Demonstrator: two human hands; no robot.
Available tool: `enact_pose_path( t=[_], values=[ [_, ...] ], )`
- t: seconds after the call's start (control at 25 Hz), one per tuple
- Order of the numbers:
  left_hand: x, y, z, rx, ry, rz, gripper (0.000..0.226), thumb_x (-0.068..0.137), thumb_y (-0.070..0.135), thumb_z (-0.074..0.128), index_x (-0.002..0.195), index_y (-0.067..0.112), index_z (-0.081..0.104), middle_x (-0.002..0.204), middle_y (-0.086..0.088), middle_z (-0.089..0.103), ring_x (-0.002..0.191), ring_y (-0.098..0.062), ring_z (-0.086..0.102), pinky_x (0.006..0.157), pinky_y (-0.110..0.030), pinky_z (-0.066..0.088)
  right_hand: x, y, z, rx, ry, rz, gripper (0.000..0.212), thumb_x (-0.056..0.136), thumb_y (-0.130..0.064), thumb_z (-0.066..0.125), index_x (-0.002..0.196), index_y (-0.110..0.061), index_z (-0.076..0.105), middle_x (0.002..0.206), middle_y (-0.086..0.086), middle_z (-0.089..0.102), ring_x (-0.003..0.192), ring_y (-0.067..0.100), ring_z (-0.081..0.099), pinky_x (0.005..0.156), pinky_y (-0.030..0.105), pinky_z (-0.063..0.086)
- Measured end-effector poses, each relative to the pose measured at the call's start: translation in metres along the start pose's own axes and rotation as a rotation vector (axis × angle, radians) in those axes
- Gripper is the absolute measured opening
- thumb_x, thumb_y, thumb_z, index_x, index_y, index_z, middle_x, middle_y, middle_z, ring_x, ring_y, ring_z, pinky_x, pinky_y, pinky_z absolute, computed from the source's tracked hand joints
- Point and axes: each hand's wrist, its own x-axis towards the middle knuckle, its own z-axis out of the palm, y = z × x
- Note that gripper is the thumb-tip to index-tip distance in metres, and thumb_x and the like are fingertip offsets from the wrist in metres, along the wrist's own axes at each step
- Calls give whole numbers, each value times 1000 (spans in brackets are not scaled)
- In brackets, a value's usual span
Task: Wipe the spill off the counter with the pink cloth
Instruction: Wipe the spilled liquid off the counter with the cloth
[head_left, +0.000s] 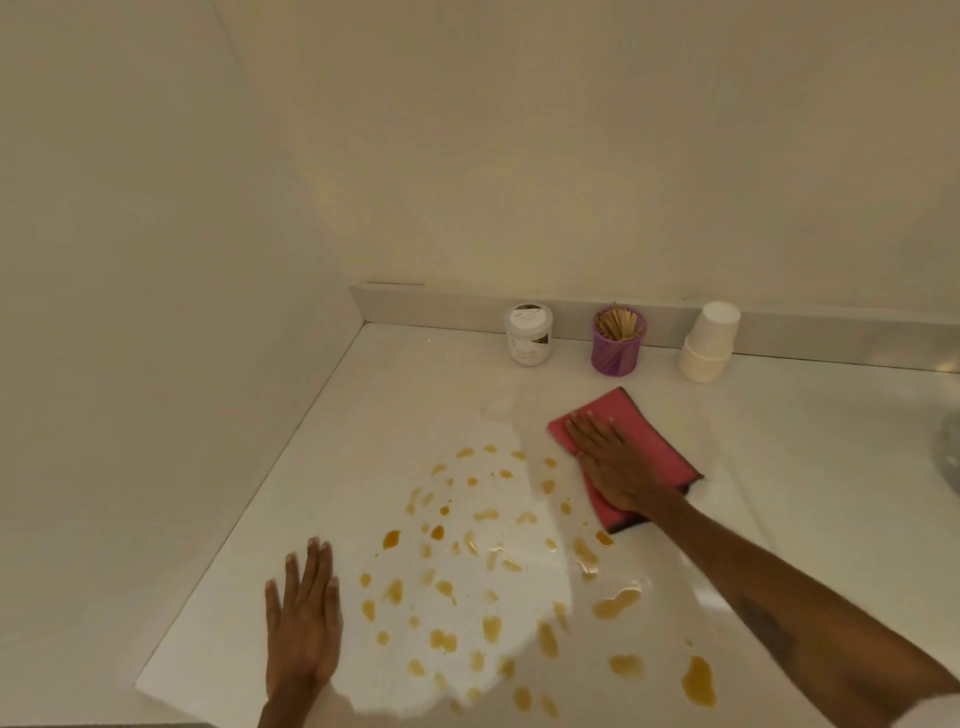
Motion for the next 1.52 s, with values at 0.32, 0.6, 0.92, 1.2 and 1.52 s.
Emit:
enact_pose_path(
  t=[0.32,0.6,0.92,1.2,1.52],
  values=[
    [-1,0,-2,7,2,3,63,99,51,-3,159,34,0,168,17,-6,157,-12,-12,129,-42,-7,-40,1,25,1,-58,-621,56,108,-32,16,162,-21,4,170,-6,-3,156,10,-7,126,33,-8],
    [2,4,-4,1,-1,-21,62,99,47,1,159,29,4,167,15,-1,157,-13,-8,129,-43,-3,50,-30,19,35,55,-112,57,110,-28,17,158,-9,-8,169,9,-8,156,21,-10,122,32,-14],
    [0,2,-6,-4,-6,1,54,105,43,6,158,38,2,167,22,-5,155,-4,-16,129,-39,-7,33,-141,30,4,1,-596,57,108,-29,22,161,-11,11,169,5,7,157,20,5,127,37,-8],
    [2,-2,-1,-56,19,9,53,105,46,6,159,42,6,167,25,-3,155,-1,-14,129,-38,-6,62,-54,26,-37,24,-378,56,108,-38,18,158,-31,-7,169,-7,-5,156,17,-14,127,43,-7],
    [6,-8,1,-70,47,17,57,104,47,5,159,36,10,168,19,5,157,-3,-7,128,-32,-9,68,-201,43,1,-13,-556,55,109,-35,23,162,-24,11,169,-2,10,157,21,2,128,43,-2]
  ],
)
